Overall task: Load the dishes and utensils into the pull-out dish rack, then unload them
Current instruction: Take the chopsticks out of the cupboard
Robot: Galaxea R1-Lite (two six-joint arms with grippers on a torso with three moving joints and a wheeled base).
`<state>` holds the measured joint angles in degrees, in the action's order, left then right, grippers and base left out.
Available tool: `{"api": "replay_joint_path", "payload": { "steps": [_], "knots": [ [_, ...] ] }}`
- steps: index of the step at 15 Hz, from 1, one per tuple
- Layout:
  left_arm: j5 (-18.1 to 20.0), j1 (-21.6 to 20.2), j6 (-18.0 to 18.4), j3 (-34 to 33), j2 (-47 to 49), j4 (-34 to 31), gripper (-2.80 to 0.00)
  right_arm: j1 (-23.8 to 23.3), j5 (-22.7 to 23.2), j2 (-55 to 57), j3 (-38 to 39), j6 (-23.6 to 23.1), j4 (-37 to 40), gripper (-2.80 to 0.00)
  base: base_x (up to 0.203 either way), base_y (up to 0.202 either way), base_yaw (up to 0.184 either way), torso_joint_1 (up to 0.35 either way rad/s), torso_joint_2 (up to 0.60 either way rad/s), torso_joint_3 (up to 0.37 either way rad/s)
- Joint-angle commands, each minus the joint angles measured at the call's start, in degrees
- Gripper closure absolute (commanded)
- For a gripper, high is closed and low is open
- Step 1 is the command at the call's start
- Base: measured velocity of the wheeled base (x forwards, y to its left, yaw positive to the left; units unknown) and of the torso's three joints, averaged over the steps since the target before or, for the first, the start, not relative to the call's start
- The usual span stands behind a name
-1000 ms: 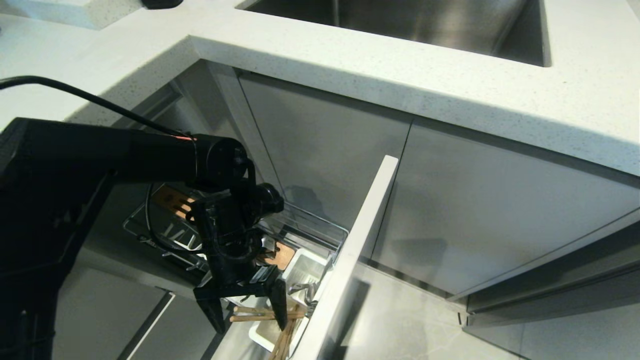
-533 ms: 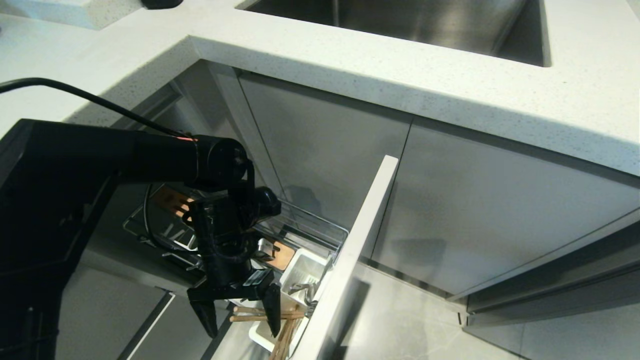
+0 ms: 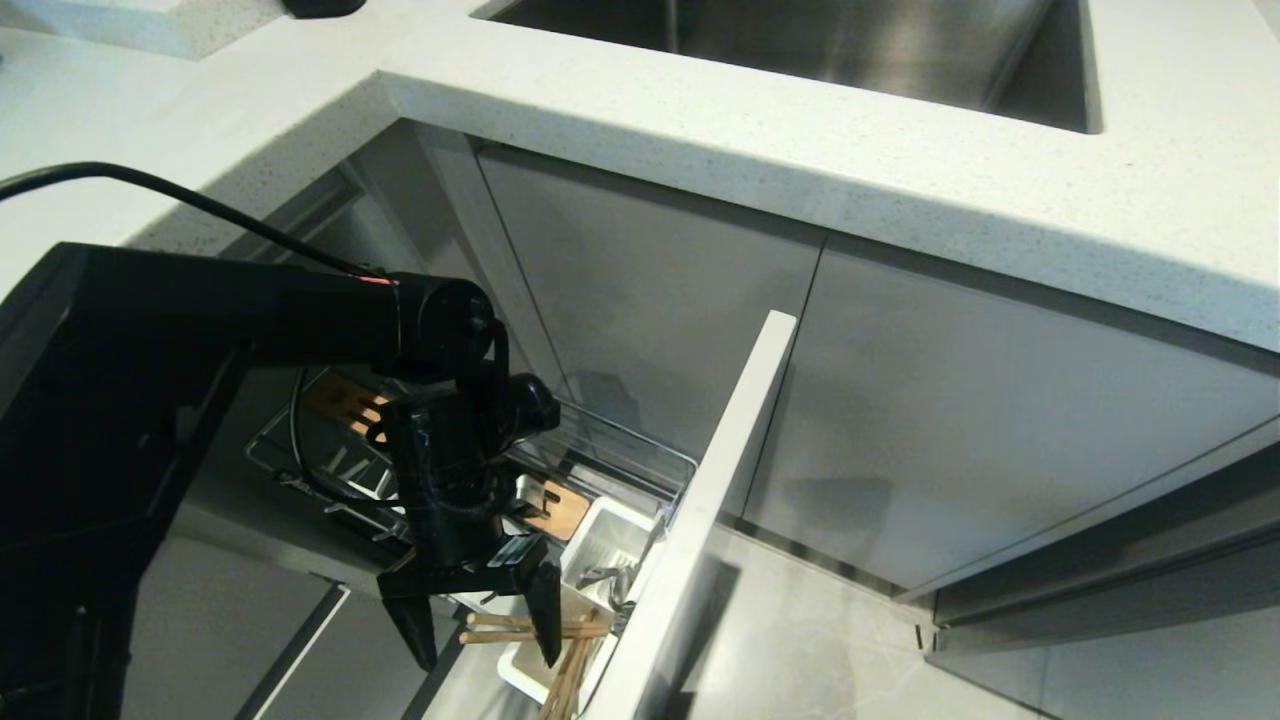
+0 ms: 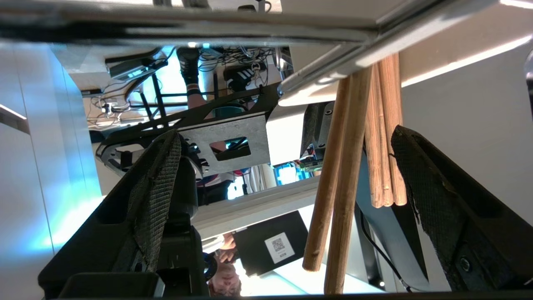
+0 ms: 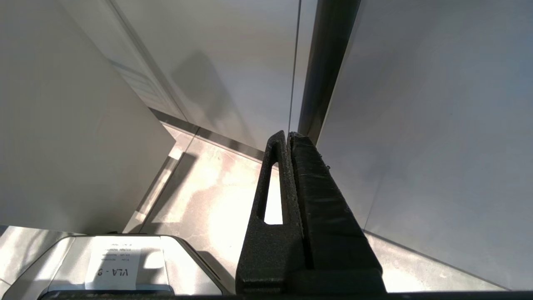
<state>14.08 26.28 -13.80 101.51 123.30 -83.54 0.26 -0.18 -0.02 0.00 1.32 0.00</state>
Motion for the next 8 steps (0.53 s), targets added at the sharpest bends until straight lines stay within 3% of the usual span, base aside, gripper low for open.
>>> {"api": "replay_joint_path", "payload": {
  "steps": [1, 4, 5, 8],
  "knots": [
    [0.23, 0.0, -0.17, 0.16, 0.28, -0.39, -2.8, 0.09, 0.01, 0.02, 0.09, 0.0, -0.01, 0.0, 0.0, 0.0, 0.0, 0.0, 0.0, 0.0],
    [0.68, 0.11, -0.26, 0.44, 0.36, -0.48, -2.8, 0.01, 0.01, 0.02, 0.09, 0.0, -0.06, 0.0, 0.0, 0.0, 0.0, 0.0, 0.0, 0.0],
    [0.93, 0.17, -0.26, 0.44, 0.36, -0.57, 0.0, 0.03, 0.01, 0.02, 0.09, 0.0, 0.0, 0.0, 0.0, 0.0, 0.0, 0.0, 0.0, 0.0],
    [1.09, 0.39, -0.35, 0.53, 0.33, -0.57, 0.0, 0.04, 0.01, 0.02, 0.09, 0.0, 0.0, 0.0, 0.0, 0.0, 0.0, 0.0, 0.0, 0.0]
  ]
}}
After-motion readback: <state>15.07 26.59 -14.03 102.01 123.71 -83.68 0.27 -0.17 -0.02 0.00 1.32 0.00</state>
